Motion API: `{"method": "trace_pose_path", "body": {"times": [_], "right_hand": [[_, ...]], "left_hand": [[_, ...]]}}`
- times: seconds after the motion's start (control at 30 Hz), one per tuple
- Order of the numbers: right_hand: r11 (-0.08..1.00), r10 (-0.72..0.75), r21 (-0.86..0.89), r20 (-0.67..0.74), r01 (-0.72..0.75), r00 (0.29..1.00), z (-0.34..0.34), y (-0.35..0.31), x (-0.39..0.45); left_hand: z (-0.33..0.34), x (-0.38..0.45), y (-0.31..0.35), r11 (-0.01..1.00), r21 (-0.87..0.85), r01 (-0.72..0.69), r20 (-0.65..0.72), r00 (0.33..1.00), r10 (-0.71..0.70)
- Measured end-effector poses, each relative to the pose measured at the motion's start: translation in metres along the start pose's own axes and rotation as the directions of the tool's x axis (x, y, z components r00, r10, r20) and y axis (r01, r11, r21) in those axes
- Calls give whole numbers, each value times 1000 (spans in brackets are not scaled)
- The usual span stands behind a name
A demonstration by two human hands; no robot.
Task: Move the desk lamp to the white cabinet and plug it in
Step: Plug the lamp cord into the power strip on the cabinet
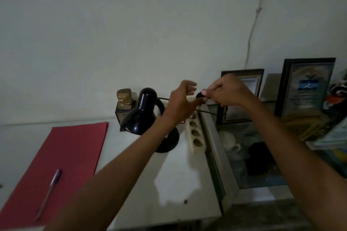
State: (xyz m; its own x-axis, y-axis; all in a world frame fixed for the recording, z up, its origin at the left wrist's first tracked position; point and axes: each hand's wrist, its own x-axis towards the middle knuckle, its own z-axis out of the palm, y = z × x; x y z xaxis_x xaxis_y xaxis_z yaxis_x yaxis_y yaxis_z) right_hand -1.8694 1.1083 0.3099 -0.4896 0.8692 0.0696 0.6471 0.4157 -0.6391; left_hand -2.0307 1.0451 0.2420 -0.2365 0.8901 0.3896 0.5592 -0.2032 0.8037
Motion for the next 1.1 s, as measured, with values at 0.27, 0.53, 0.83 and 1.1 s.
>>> {"method": "trace_pose_path", "body": {"times": [0.27, 0.53, 0.83, 1.1], "right_hand": [[981, 171, 118, -142, -155, 975, 9, 8, -3], [950, 131, 294, -50, -111, 990, 47, 20, 9], [970, 222, -122, 81, -212, 972, 89, 41, 43], [921, 235, -335, 70, -199, 969, 122, 42, 62]], "left_hand": [[49, -58, -75, 971, 231, 65, 38, 996, -76], [54, -39, -116, 953, 270, 140, 85, 982, -168], [52, -63, -150, 916, 402, -1, 273, 955, -119], [38, -66, -154, 930, 360, -79, 430, 898, -90]]}}
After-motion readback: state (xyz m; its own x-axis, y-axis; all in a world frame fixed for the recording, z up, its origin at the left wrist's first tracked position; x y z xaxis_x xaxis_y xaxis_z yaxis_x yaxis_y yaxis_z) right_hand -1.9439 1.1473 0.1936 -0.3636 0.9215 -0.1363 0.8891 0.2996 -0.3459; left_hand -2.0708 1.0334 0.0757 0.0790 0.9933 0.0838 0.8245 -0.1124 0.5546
